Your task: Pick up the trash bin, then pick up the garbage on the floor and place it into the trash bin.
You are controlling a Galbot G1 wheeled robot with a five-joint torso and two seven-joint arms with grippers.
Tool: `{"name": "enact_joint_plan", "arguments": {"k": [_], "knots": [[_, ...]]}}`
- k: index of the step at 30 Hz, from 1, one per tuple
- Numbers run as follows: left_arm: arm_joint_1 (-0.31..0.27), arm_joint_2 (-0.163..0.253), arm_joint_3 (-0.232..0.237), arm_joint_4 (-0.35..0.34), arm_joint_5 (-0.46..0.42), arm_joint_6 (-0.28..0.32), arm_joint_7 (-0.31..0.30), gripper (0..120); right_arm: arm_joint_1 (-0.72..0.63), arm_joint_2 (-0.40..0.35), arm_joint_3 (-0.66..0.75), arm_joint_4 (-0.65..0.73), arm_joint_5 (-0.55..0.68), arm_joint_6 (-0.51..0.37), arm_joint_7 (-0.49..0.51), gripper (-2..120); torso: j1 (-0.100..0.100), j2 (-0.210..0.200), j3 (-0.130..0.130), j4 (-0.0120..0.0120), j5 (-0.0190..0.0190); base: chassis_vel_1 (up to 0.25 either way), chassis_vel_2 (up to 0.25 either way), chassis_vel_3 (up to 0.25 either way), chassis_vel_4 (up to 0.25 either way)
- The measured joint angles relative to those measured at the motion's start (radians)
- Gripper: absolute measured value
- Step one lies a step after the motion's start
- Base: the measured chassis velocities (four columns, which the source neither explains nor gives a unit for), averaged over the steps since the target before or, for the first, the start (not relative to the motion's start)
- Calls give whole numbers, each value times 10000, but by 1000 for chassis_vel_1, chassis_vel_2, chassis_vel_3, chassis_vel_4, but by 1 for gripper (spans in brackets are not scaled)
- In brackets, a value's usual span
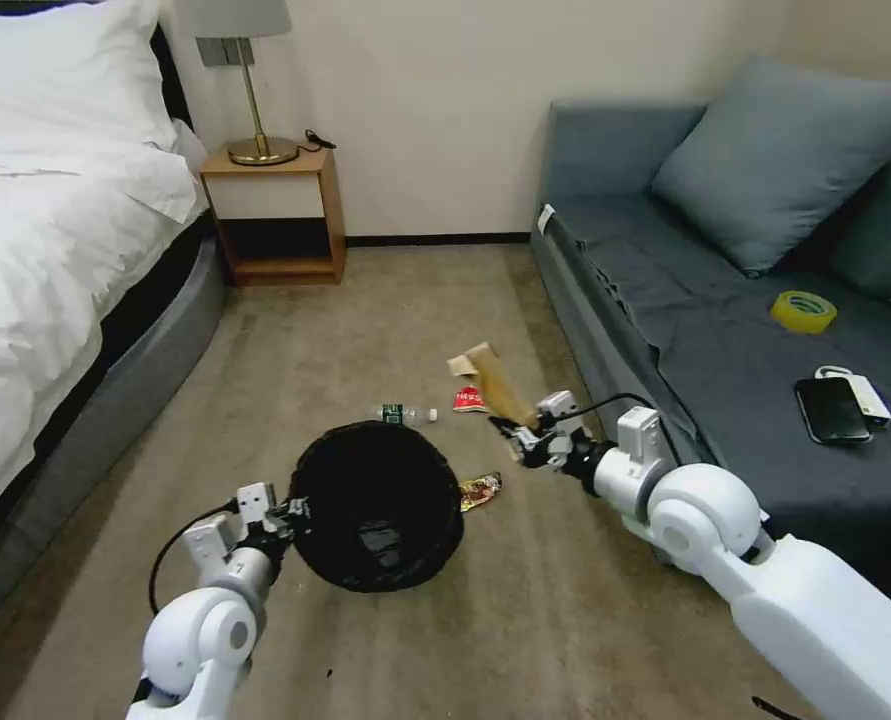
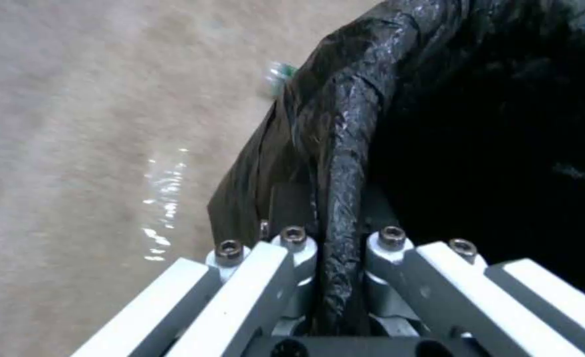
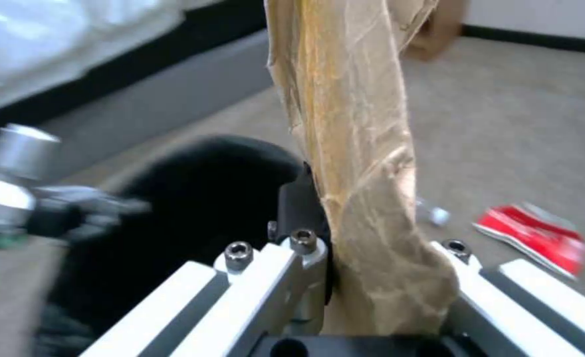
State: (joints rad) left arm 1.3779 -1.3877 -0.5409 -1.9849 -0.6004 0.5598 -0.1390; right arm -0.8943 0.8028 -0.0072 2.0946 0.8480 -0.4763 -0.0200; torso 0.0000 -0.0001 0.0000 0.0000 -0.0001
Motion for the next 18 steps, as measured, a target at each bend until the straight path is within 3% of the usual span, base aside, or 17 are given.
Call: {"name": "enact_joint_plan", "arguments": {"k": [11, 15, 18], "knots": [[-76, -515, 713, 74, -146, 281, -24, 4, 879, 304, -1810, 239, -197, 319, -122, 0, 0, 0, 0, 1, 0, 0, 0, 0, 0], [-4, -626, 765, 34, -184, 302, -50, 4, 766, 463, -2179, -7, -621, 341, -250, 0, 0, 0, 0, 2, 1, 0, 0, 0, 0], [-1, -705, 760, -115, -704, 448, -223, 4, 596, 503, -2293, -203, -964, 357, -319, 0, 0, 0, 0, 0, 1, 0, 0, 0, 0]]}}
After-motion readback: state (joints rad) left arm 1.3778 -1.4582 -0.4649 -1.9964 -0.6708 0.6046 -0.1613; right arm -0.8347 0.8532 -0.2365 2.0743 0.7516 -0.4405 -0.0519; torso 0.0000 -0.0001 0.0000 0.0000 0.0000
